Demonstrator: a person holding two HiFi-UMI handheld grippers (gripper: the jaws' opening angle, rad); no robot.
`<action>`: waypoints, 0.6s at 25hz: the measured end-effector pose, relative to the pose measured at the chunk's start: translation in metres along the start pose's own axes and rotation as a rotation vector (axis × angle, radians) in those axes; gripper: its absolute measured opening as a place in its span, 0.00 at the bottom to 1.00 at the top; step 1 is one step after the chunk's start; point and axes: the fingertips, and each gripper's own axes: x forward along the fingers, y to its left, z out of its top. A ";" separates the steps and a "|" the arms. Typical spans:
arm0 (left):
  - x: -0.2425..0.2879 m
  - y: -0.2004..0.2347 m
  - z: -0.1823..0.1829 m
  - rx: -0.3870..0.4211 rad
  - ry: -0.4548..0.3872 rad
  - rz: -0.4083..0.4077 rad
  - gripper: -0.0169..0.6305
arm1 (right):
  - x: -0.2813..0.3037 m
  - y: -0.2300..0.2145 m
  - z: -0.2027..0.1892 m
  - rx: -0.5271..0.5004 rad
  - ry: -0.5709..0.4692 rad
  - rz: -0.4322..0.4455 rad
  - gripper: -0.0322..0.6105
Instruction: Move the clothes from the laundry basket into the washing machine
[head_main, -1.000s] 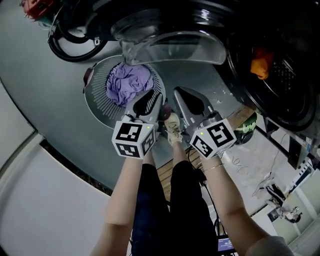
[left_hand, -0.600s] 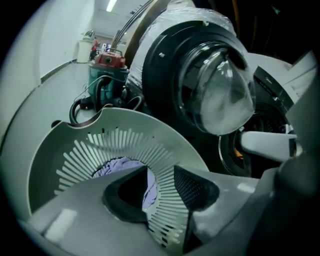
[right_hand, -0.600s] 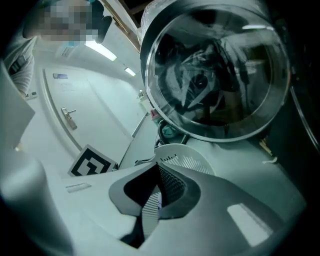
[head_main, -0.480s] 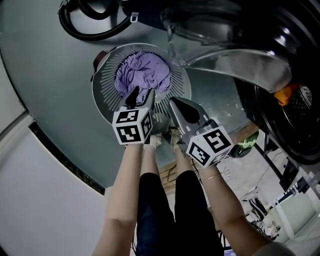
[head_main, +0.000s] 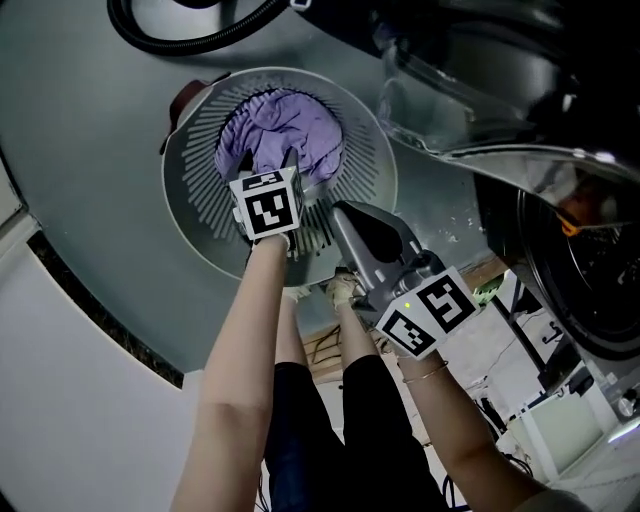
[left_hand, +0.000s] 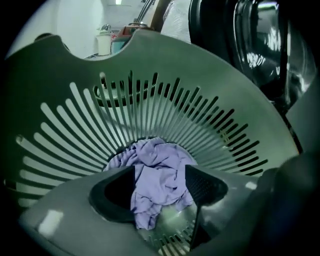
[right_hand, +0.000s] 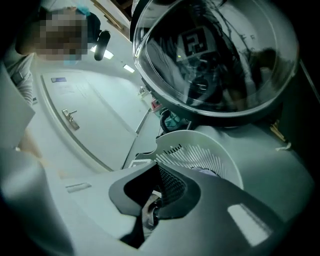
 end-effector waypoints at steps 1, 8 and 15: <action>0.009 0.001 -0.005 0.007 0.015 0.004 0.49 | 0.000 -0.001 -0.002 0.009 -0.004 0.003 0.09; 0.052 0.020 -0.036 -0.005 0.096 0.028 0.50 | 0.000 -0.001 -0.008 0.052 -0.017 0.027 0.09; 0.072 0.034 -0.061 -0.045 0.139 0.023 0.50 | 0.002 -0.004 -0.012 0.060 -0.029 0.047 0.09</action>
